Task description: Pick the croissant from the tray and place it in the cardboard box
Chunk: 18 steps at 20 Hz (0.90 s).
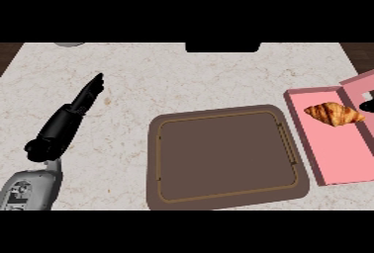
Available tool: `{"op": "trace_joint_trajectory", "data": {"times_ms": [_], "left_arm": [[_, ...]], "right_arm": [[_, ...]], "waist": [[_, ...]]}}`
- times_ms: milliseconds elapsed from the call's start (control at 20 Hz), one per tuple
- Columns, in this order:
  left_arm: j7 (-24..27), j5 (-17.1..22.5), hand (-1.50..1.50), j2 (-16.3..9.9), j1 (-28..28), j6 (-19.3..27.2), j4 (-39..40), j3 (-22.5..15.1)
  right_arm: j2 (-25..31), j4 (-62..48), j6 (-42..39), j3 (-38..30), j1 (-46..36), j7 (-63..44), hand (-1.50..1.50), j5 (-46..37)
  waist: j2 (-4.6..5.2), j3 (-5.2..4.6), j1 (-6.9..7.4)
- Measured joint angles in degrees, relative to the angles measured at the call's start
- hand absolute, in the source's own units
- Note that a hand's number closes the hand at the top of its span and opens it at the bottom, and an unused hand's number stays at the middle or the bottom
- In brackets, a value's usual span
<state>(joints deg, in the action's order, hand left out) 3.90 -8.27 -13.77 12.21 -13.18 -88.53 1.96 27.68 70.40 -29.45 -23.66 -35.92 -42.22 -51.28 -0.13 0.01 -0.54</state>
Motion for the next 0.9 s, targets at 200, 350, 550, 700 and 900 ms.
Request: {"op": "trace_joint_trajectory", "data": {"times_ms": [200,350,550,700,900], "left_arm": [[-1.1,-0.3,0.0,0.6,0.2,0.1,-1.0,-0.4],[-0.4,-0.1,0.0,0.4,-0.6,-0.1,-1.0,-0.1],[-0.6,-0.1,0.0,0.5,-0.8,0.0,-1.1,0.0],[-1.0,-0.2,0.0,0.8,-0.9,0.1,-1.5,-0.3],[-0.7,-0.2,0.0,0.4,-0.7,-0.4,-1.2,0.0]], "right_arm": [[-0.8,4.6,-0.1,-0.8,2.9,4.3,-1.5,3.8],[-2.2,8.1,6.1,-3.3,3.4,8.6,-1.5,6.0],[-5.8,12.1,16.8,-11.9,0.4,11.6,-1.5,12.4],[-8.2,13.5,23.6,-18.2,-0.6,12.9,-1.5,17.0],[-9.2,14.6,29.1,-24.6,0.6,14.9,-1.5,22.2]], "waist": [[-0.03,0.01,0.16],[-0.03,0.07,0.13],[-0.27,0.18,-0.25],[-0.19,0.17,-0.2],[-0.04,0.1,-0.08]]}}
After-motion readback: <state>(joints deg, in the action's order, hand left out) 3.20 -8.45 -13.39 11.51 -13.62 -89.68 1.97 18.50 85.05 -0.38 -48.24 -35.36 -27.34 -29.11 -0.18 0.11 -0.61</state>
